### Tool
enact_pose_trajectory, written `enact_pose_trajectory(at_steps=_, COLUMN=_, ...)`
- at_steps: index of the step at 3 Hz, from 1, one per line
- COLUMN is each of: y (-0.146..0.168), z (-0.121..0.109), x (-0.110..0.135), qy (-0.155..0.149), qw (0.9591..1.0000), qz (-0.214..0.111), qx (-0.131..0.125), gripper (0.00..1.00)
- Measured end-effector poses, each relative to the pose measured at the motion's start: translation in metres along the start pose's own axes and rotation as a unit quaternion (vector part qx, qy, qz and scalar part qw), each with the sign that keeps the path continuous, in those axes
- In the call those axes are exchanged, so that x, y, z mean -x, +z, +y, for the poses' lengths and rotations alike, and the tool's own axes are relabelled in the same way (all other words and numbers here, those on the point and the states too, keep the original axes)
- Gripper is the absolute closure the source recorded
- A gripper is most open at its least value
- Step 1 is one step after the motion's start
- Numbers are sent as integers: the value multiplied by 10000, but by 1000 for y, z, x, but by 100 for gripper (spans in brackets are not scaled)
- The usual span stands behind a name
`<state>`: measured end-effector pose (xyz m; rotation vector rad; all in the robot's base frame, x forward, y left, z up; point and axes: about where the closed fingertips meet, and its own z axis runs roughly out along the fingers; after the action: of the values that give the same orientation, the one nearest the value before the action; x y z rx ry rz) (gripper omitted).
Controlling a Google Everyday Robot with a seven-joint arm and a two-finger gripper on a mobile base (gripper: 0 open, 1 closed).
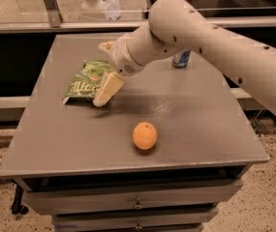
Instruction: Pick green jalapeno chip bag
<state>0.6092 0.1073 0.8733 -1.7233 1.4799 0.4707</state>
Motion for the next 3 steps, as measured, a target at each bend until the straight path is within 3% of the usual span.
enact_pose_trajectory(at_steps=1, y=10, z=9, x=-7, qy=55, qw=9999, qz=43, qx=114, gripper=0)
enact_pose_trajectory(at_steps=2, y=18, z=21, x=-11, qy=111, qw=9996, qz=82, qx=240, gripper=16)
enact_pose_trajectory(at_steps=3, y=22, z=28, x=-14, qy=189, qw=9993, qz=121, qx=301, gripper=39)
